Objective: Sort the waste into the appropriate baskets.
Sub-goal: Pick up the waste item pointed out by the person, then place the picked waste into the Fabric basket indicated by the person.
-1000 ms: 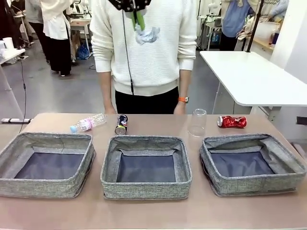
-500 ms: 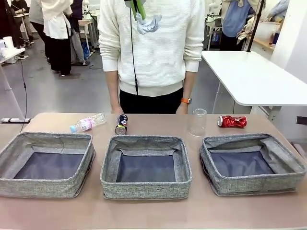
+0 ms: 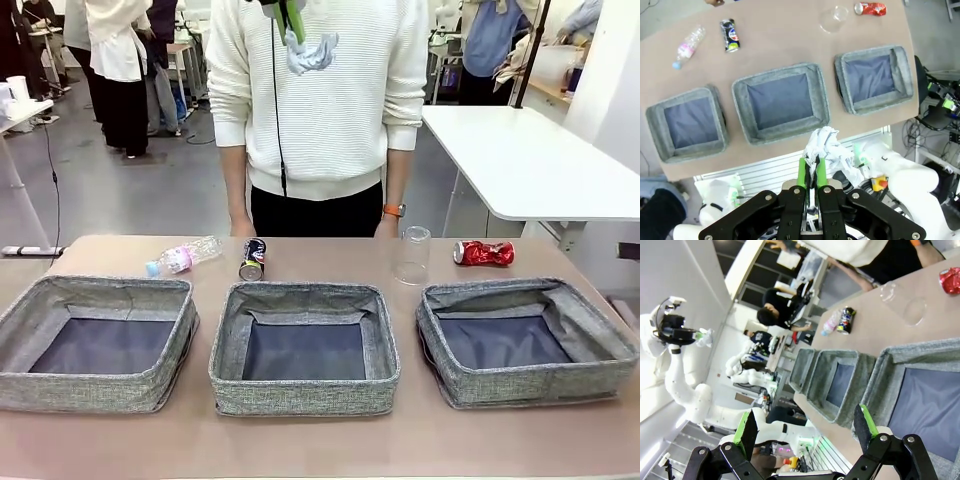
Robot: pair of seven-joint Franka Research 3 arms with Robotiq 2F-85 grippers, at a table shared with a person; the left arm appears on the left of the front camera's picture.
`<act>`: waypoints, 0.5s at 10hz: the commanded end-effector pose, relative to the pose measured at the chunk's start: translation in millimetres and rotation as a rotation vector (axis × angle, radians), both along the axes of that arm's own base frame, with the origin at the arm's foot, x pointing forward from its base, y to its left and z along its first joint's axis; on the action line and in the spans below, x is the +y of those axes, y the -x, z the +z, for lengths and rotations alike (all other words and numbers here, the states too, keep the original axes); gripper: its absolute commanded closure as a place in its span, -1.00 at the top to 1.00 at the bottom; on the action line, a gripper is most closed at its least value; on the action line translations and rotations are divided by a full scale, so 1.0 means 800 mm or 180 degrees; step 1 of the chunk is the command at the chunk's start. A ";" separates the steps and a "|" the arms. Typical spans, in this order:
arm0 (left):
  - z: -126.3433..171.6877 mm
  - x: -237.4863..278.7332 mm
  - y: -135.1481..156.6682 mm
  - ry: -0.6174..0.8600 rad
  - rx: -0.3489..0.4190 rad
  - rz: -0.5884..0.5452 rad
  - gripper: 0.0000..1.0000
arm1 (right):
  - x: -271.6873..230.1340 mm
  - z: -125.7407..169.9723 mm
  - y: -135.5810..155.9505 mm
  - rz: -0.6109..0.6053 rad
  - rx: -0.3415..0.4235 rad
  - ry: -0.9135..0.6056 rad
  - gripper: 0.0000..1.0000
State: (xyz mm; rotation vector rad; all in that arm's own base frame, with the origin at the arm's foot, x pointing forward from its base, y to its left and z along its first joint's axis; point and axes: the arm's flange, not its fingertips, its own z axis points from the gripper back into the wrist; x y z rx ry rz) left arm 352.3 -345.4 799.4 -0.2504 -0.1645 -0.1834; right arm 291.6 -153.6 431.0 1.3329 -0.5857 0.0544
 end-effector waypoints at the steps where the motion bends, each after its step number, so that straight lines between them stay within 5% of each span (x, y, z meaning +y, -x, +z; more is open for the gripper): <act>1: 0.002 0.000 0.000 -0.0032 -0.0055 0.0013 -0.87 | 0.000 0.001 -0.003 -0.0012 -0.0096 -0.0035 1.00; 5: 0.002 0.000 0.000 -0.0032 -0.0055 0.0013 -0.87 | 0.000 0.001 -0.003 -0.0012 -0.0096 -0.0035 1.00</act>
